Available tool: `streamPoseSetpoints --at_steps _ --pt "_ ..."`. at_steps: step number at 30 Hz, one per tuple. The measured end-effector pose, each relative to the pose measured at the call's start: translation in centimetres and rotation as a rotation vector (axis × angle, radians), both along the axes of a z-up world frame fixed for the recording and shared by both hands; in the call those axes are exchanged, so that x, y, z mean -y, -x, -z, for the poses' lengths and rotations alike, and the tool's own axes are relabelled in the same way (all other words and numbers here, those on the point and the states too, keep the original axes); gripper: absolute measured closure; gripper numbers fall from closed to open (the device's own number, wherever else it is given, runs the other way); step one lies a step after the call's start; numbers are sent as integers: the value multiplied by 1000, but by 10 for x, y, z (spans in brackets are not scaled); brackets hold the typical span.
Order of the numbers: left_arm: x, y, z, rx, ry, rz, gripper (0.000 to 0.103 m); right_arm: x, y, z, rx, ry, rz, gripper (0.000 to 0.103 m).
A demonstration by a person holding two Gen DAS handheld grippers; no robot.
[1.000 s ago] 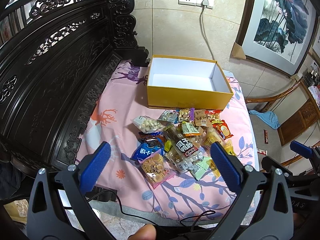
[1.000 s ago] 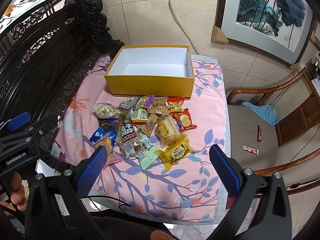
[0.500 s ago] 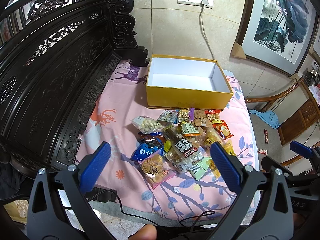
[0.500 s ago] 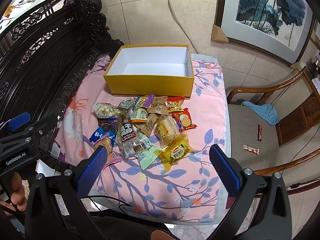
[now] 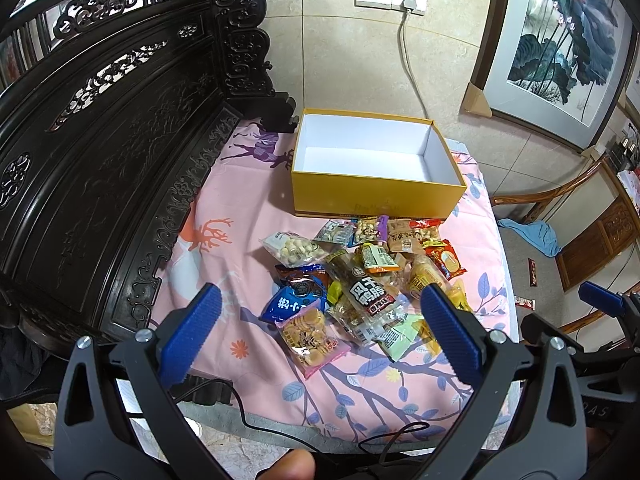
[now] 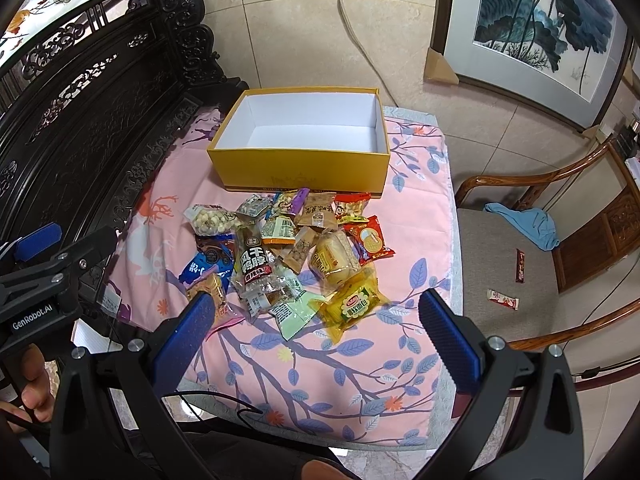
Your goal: Organize snacks
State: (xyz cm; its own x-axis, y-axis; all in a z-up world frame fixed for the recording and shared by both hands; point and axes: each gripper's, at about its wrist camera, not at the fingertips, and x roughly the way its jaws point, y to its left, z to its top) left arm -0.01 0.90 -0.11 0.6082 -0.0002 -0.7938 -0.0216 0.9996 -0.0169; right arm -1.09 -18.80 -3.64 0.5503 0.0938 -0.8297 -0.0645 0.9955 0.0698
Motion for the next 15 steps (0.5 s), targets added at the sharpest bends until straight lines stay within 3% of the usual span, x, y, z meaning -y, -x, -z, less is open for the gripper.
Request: streamPoseSetpoints --at_steps 15 --pt "-1 -1 2 0 -2 0 2 0 -1 0 -2 -2 0 1"
